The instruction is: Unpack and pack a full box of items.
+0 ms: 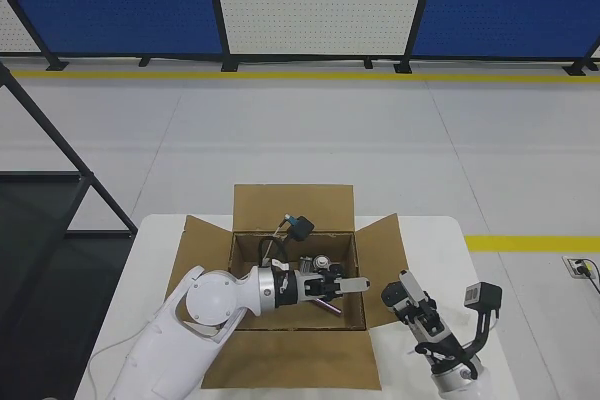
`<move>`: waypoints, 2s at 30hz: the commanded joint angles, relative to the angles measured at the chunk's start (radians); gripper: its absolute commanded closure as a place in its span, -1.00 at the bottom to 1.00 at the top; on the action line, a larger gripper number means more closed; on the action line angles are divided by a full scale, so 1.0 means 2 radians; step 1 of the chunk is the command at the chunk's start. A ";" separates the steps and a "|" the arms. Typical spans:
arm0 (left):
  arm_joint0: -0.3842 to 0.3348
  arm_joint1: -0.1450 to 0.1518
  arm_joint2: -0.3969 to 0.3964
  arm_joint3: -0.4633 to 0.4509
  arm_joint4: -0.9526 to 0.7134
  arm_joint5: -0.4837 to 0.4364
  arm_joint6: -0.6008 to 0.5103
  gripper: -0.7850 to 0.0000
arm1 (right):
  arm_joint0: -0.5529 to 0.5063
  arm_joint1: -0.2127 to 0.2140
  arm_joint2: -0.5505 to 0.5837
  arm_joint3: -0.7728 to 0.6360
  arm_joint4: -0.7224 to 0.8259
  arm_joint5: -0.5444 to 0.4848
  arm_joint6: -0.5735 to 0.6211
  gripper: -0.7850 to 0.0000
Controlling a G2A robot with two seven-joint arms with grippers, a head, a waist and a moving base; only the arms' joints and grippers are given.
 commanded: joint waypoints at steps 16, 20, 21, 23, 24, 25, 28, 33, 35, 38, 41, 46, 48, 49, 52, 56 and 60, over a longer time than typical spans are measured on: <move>0.040 0.011 -0.065 -0.044 -0.022 -0.046 0.036 -1.00 | 0.000 0.000 0.000 0.000 0.000 0.000 0.000 -1.00; 0.065 0.018 -0.108 -0.065 -0.050 -0.072 0.049 -1.00 | 0.000 0.000 0.000 0.000 0.000 0.000 0.000 -1.00; 0.071 0.019 -0.115 -0.069 -0.056 -0.076 0.051 -1.00 | 0.000 0.000 0.000 0.000 0.000 0.000 0.000 -1.00; 0.090 0.023 -0.141 -0.077 -0.074 -0.087 0.051 -1.00 | 0.000 0.000 0.000 0.000 0.000 0.000 0.000 -1.00; 0.090 0.023 -0.141 -0.077 -0.074 -0.087 0.051 -1.00 | 0.000 0.000 0.000 0.000 0.000 0.000 0.000 -1.00; 0.090 0.023 -0.141 -0.077 -0.074 -0.087 0.051 -1.00 | 0.000 0.000 0.000 0.000 0.000 0.000 0.000 -1.00; 0.090 0.023 -0.141 -0.077 -0.074 -0.087 0.051 -1.00 | 0.000 0.000 0.000 0.000 0.000 0.000 0.000 -1.00; 0.090 0.023 -0.141 -0.077 -0.074 -0.087 0.051 -1.00 | 0.000 0.000 0.000 0.000 0.000 0.000 0.000 -1.00; 0.090 0.023 -0.141 -0.077 -0.074 -0.087 0.051 -1.00 | 0.000 0.000 0.000 0.000 0.000 0.000 0.000 -1.00; 0.090 0.023 -0.141 -0.077 -0.074 -0.087 0.051 -1.00 | 0.000 0.000 0.000 0.000 0.000 0.000 0.000 -1.00; 0.101 0.023 -0.153 -0.083 -0.092 -0.081 0.073 -1.00 | -0.003 0.000 -0.001 0.000 -0.002 0.001 -0.003 -1.00; 0.123 0.028 -0.189 -0.093 -0.115 -0.083 0.081 -1.00 | -0.004 0.000 0.004 0.007 0.004 0.001 -0.008 -1.00; 0.132 0.031 -0.203 -0.098 -0.115 -0.084 0.083 -1.00 | -0.003 0.001 0.007 0.011 0.009 0.002 -0.009 -1.00; 0.138 0.032 -0.209 -0.101 -0.116 -0.084 0.085 -1.00 | -0.003 0.001 0.008 0.012 0.011 0.003 -0.009 -1.00; 0.153 0.034 -0.230 -0.108 -0.119 -0.083 0.092 -1.00 | -0.002 0.001 0.013 0.017 0.015 0.012 -0.005 -1.00; 0.169 0.037 -0.248 -0.115 -0.119 -0.075 0.099 -1.00 | 0.001 0.002 0.015 0.026 0.023 0.021 -0.002 -1.00; 0.169 0.037 -0.248 -0.115 -0.119 -0.075 0.099 -1.00 | 0.002 0.002 0.015 0.030 0.024 0.024 -0.008 -1.00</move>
